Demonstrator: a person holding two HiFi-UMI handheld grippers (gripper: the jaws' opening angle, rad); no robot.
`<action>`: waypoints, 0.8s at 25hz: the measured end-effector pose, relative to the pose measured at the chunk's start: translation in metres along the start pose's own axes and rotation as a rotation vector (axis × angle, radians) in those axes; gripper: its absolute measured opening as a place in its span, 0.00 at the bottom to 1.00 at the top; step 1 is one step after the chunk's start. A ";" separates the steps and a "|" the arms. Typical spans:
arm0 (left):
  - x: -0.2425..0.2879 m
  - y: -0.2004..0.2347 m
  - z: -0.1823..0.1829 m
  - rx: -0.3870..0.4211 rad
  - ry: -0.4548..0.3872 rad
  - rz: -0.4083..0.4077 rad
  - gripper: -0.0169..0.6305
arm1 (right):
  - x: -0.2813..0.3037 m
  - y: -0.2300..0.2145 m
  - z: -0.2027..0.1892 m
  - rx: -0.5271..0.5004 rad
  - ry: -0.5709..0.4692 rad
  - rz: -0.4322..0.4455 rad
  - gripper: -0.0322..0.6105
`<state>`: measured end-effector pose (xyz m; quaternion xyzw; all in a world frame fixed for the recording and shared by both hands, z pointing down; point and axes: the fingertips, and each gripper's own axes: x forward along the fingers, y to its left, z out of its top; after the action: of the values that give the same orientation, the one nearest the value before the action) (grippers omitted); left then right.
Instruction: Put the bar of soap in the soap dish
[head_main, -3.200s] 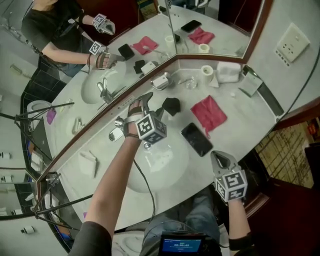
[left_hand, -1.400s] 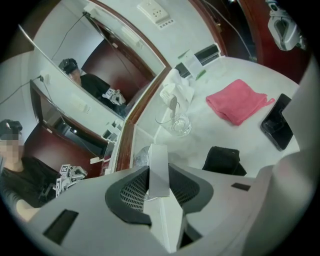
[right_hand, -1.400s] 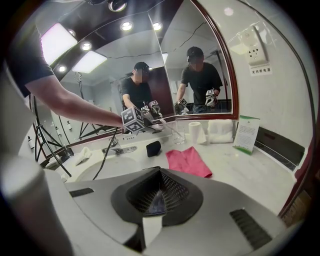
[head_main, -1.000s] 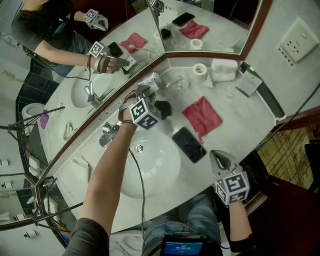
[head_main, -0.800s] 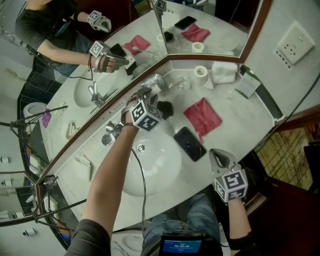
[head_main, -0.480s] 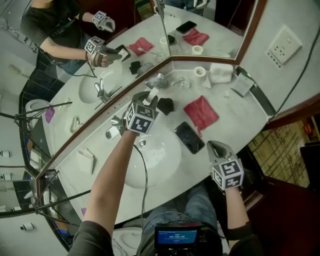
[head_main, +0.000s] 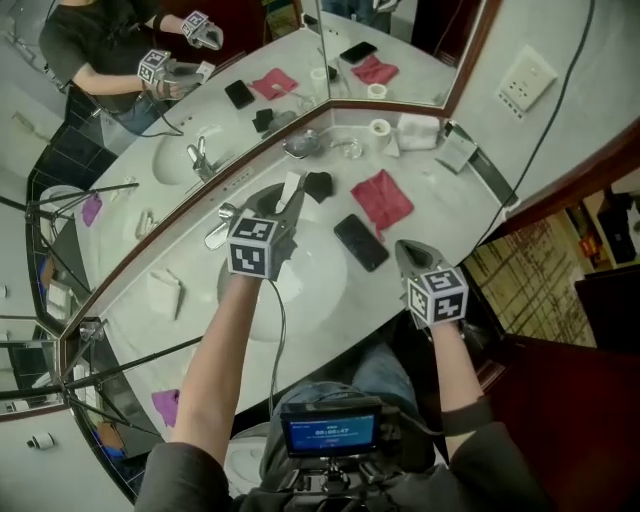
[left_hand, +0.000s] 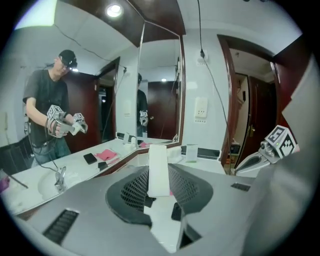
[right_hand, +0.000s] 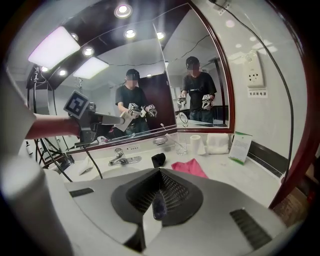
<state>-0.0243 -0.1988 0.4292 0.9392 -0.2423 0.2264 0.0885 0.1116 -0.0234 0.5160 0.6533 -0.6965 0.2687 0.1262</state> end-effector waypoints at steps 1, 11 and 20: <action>-0.008 -0.006 0.000 -0.018 -0.012 -0.006 0.19 | -0.002 0.001 0.002 0.012 -0.003 0.001 0.08; -0.064 -0.042 -0.025 -0.063 -0.045 -0.035 0.19 | -0.016 0.022 0.008 0.024 -0.020 0.000 0.08; -0.053 -0.085 -0.084 -0.057 0.056 -0.098 0.19 | -0.025 0.024 0.001 0.027 -0.014 -0.004 0.08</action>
<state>-0.0562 -0.0801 0.4737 0.9403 -0.1999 0.2410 0.1331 0.0911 -0.0027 0.4974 0.6583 -0.6922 0.2732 0.1132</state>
